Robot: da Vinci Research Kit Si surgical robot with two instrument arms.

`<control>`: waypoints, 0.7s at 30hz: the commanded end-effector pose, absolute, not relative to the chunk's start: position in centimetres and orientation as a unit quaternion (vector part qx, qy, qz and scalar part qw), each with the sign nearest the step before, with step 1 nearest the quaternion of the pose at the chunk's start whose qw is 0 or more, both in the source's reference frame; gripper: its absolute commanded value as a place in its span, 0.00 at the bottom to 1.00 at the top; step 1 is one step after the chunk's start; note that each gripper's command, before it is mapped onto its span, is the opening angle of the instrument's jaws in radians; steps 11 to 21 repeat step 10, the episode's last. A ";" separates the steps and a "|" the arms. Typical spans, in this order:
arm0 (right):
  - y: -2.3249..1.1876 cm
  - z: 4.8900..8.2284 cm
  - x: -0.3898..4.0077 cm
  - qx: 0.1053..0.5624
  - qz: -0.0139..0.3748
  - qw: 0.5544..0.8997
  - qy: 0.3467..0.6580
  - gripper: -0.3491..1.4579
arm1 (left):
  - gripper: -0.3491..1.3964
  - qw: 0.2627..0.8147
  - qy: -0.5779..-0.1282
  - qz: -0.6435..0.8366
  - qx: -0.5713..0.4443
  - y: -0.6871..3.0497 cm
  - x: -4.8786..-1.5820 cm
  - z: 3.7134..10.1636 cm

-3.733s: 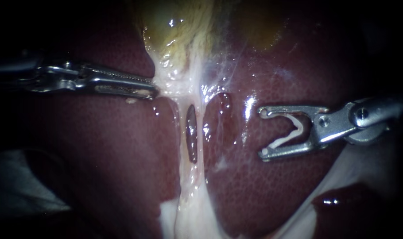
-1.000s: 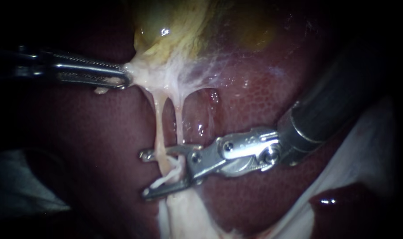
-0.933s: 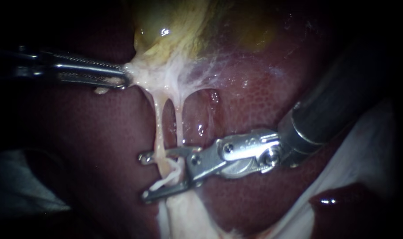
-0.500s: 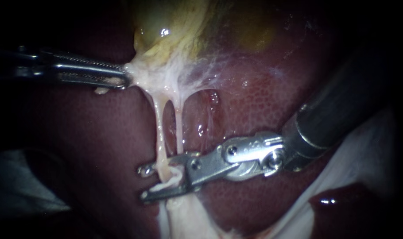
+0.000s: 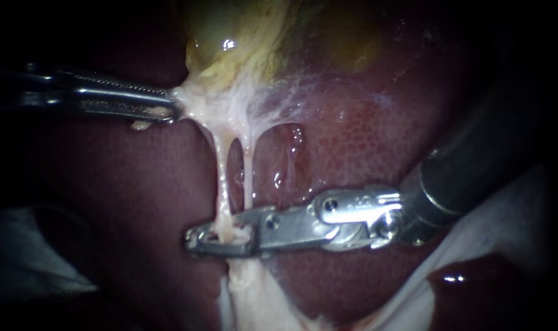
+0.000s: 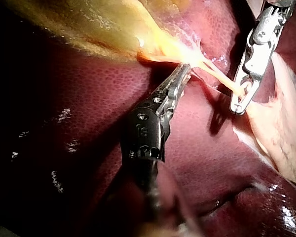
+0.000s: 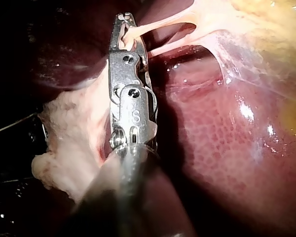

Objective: Clipping first clip left tube

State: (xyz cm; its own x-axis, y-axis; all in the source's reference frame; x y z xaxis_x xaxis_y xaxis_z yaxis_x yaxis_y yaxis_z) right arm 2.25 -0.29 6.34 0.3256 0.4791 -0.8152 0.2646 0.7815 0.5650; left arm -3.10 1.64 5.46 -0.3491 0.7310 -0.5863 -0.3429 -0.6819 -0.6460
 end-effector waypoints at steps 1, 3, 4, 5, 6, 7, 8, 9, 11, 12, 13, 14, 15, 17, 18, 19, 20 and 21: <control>-0.29 6.34 2.26 0.324 0.070 0.747 0.576 0.00 | 0.00 0.338 -0.211 0.794 -0.459 1.64 -3.09 5.46; -0.29 6.34 2.26 0.324 0.070 0.747 0.576 0.00 | 0.00 0.338 -0.211 0.794 -0.459 1.64 -3.09 5.47; -0.29 6.34 2.26 0.326 0.072 0.747 0.575 0.00 | 0.00 0.338 -0.211 0.794 -0.459 1.65 -3.09 5.47; -0.28 6.34 2.26 0.327 0.071 0.746 0.575 0.00 | 0.00 0.338 -0.211 0.794 -0.459 1.65 -3.09 5.47; -0.28 6.35 2.26 0.328 0.073 0.746 0.575 0.00 | 0.00 0.338 -0.211 0.794 -0.459 1.65 -3.09 5.47; -0.28 6.35 2.25 0.329 0.073 0.746 0.575 0.00 | 0.00 0.338 -0.211 0.794 -0.459 1.65 -3.09 5.47; -0.28 6.36 2.25 0.329 0.073 0.746 0.575 0.00 | 0.00 0.338 -0.211 0.794 -0.459 1.65 -3.09 5.48; -0.27 6.37 2.25 0.328 0.073 0.746 0.575 0.00 | 0.00 0.338 -0.211 0.794 -0.459 1.65 -3.10 5.48; -0.27 6.38 2.25 0.332 0.077 0.745 0.573 0.05 | 0.00 0.339 -0.211 0.794 -0.459 1.65 -3.10 5.48; -0.27 6.38 2.25 0.332 0.077 0.745 0.573 0.05 | 0.00 0.339 -0.211 0.794 -0.459 1.65 -3.10 5.48; -0.27 6.38 2.25 0.332 0.077 0.745 0.573 0.05 | 0.00 0.339 -0.211 0.794 -0.459 1.65 -3.10 5.48; -0.27 6.38 2.25 0.332 0.077 0.745 0.573 0.05 | 0.00 0.339 -0.211 0.794 -0.459 1.65 -3.10 5.48; -0.27 6.38 2.25 0.332 0.077 0.745 0.573 0.05 | 0.00 0.339 -0.211 0.794 -0.459 1.65 -3.10 5.48; -0.27 6.38 2.25 0.332 0.077 0.745 0.573 0.05 | 0.00 0.339 -0.211 0.794 -0.459 1.65 -3.10 5.48; -0.27 6.38 2.25 0.332 0.077 0.745 0.573 0.05 | 0.00 0.339 -0.211 0.794 -0.459 1.65 -3.10 5.48; -0.27 6.38 2.25 0.332 0.077 0.745 0.573 0.05 | 0.00 0.339 -0.211 0.794 -0.459 1.65 -3.10 5.48; -0.27 6.38 2.25 0.332 0.077 0.745 0.573 0.05 | 0.00 0.339 -0.211 0.794 -0.459 1.65 -3.10 5.48; -0.27 6.38 2.25 0.332 0.077 0.745 0.573 0.05 | 0.00 0.339 -0.211 0.794 -0.459 1.65 -3.10 5.48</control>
